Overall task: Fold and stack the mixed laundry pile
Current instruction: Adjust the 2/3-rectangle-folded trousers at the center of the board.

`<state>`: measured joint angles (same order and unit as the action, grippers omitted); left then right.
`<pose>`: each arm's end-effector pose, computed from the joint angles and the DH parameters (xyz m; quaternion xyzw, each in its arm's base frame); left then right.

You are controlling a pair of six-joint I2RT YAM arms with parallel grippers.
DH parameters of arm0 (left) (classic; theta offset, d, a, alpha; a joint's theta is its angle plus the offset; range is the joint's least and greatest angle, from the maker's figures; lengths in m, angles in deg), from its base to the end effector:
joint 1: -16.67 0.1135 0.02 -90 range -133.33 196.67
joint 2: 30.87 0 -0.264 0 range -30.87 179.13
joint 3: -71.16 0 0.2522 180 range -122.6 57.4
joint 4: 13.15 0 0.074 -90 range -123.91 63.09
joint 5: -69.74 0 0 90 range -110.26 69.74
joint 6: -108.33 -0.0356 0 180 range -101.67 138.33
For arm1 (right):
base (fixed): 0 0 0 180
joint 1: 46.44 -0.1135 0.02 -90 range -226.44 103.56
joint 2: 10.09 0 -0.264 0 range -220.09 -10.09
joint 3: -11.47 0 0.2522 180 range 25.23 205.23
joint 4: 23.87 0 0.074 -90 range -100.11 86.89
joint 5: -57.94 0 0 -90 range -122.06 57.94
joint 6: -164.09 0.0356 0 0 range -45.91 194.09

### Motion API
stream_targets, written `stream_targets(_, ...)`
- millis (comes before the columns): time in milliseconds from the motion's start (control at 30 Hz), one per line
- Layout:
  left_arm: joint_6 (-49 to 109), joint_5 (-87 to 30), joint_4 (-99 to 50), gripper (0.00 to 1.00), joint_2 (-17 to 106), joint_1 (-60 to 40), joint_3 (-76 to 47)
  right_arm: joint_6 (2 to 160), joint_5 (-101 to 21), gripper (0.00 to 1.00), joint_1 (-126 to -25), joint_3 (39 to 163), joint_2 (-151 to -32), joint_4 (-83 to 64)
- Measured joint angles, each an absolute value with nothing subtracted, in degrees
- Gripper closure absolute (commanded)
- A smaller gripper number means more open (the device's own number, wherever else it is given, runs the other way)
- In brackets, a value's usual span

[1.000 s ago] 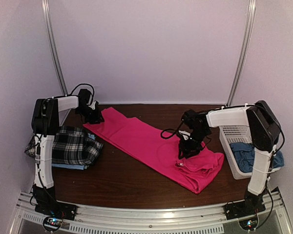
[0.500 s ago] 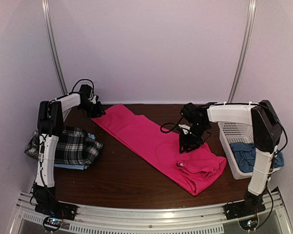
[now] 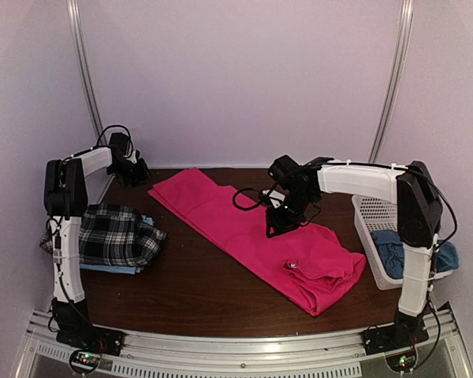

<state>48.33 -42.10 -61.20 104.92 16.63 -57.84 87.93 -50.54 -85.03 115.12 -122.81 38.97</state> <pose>0.5213 -0.0136 0.1803 -0.1867 0.9190 -0.2513 0.2396 0.3091 0.2611 0.2148 -0.2336 0.9467 0.2108 0.0692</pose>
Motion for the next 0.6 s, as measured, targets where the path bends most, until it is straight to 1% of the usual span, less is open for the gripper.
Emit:
stream_targets(67, 48.6, -42.6, -61.0, 0.67, 105.6, 16.2, -57.5, 87.5, -50.6, 0.71, -85.7, 117.6, -125.1, 38.4)
stream_targets(233, 48.9, -43.7, -60.0, 0.67, 106.0, 15.9, -56.3, 87.0, -50.6, 0.71, -87.0, 119.2, -128.0, 38.4)
stream_targets(600, 50.7, -45.7, -56.8, 0.67, 108.9, 15.8, -54.7, 85.8, -50.6, 0.70, -87.1, 119.8, -128.5, 39.2)
